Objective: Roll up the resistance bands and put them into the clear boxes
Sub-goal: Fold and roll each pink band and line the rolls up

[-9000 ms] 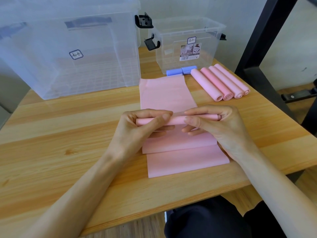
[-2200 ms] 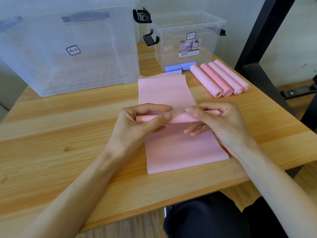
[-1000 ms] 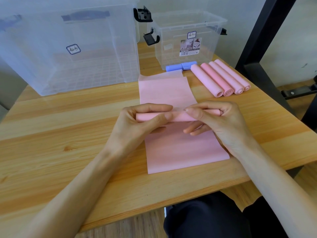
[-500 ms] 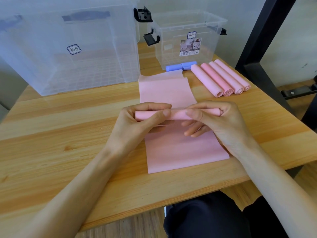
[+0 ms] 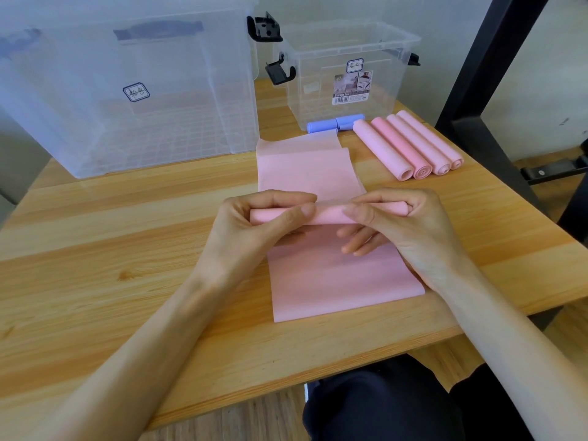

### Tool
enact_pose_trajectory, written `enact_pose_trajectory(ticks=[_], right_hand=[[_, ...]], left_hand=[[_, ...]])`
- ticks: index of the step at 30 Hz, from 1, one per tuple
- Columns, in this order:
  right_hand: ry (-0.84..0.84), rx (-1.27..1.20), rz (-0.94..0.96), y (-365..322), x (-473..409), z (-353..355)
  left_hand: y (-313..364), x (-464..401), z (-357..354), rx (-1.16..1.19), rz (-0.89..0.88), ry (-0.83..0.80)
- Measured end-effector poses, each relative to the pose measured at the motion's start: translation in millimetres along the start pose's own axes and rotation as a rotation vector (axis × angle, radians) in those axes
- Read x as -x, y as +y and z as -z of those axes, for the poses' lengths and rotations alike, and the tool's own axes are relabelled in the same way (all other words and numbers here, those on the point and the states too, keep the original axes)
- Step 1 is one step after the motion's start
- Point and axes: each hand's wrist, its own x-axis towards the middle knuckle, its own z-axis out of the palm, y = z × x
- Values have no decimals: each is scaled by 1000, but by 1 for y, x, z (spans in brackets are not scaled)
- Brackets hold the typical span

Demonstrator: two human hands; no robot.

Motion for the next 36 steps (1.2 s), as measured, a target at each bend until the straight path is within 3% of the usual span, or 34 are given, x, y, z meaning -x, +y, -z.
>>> enact_pose_trajectory(ticks=[17,25,36], right_hand=[[27,0,4,0,-1,0],[-48,3,28,0,0,0],[-7,-7,-30,0,0,0]], left_hand=[[0,2,0,-9,-21,-32],[2,1,-1,-13,30,-1],[-1,2,2,-56,-47,-40]])
